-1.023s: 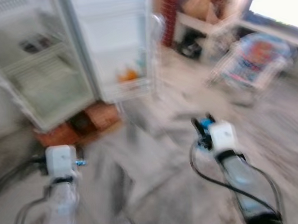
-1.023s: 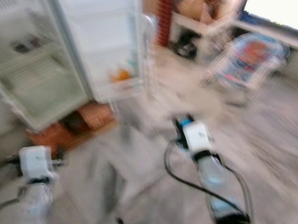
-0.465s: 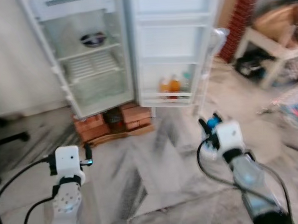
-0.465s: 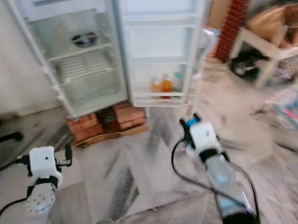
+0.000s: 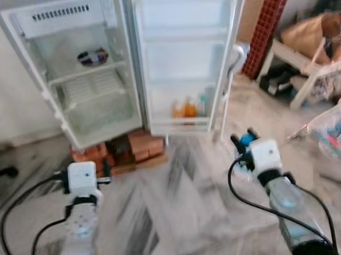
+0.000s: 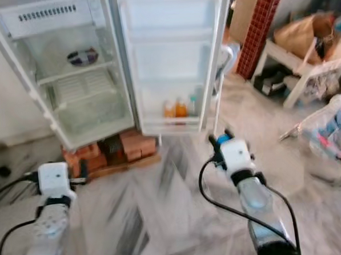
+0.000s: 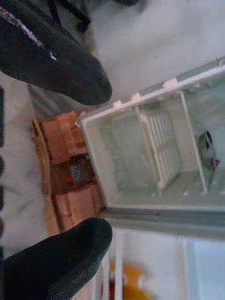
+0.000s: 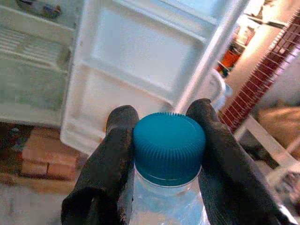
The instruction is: Restocking fridge
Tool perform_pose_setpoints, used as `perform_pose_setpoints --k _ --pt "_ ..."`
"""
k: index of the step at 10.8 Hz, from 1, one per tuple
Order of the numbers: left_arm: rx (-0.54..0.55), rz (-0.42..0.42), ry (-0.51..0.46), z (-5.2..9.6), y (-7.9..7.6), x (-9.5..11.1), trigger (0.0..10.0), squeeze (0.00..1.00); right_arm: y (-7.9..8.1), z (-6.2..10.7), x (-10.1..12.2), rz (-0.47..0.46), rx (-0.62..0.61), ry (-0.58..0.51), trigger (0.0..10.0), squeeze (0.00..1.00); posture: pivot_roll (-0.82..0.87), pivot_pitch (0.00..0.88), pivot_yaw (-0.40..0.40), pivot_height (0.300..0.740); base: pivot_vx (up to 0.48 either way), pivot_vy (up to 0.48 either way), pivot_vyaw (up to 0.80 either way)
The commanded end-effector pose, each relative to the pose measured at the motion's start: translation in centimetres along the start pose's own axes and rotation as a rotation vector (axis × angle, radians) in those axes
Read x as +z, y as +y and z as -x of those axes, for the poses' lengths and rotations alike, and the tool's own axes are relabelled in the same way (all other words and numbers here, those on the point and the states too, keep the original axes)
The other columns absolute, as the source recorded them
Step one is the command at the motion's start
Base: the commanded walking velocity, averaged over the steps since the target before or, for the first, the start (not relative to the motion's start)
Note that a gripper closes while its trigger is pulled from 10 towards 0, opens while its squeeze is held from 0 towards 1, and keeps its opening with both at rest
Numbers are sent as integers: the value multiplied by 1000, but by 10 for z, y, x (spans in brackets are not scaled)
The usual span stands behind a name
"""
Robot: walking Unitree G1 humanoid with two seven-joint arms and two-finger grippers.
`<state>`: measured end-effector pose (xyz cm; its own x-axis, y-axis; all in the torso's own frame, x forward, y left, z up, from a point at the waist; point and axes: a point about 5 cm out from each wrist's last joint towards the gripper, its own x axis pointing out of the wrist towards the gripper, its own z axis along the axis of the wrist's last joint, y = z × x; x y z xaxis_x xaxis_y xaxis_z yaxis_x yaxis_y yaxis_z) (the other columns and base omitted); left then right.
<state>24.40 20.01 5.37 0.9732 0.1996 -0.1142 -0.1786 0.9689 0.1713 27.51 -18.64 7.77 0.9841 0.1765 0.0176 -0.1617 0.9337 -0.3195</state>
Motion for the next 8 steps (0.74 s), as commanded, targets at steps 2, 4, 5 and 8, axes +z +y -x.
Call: perform_pose_setpoints --k 2,4,5,8 --pt "0 -3 6 -2 3 -1 10000 0 8 -6 11 0 28 -57 10000 0 138 59 -53 740 469 0 0" --pt "-3 -3 6 -3 1 0 10000 0 8 -6 12 4 34 -63 10000 0 136 58 -53 740 469 0 653" --pt "-4 -4 6 -4 1 0 10000 0 8 -6 12 2 33 -60 10000 0 136 57 -53 740 469 0 706" --pt "-11 -8 3 -8 -2 1 10000 0 12 -7 12 16 67 -65 10000 0 134 53 -59 740 440 0 725"
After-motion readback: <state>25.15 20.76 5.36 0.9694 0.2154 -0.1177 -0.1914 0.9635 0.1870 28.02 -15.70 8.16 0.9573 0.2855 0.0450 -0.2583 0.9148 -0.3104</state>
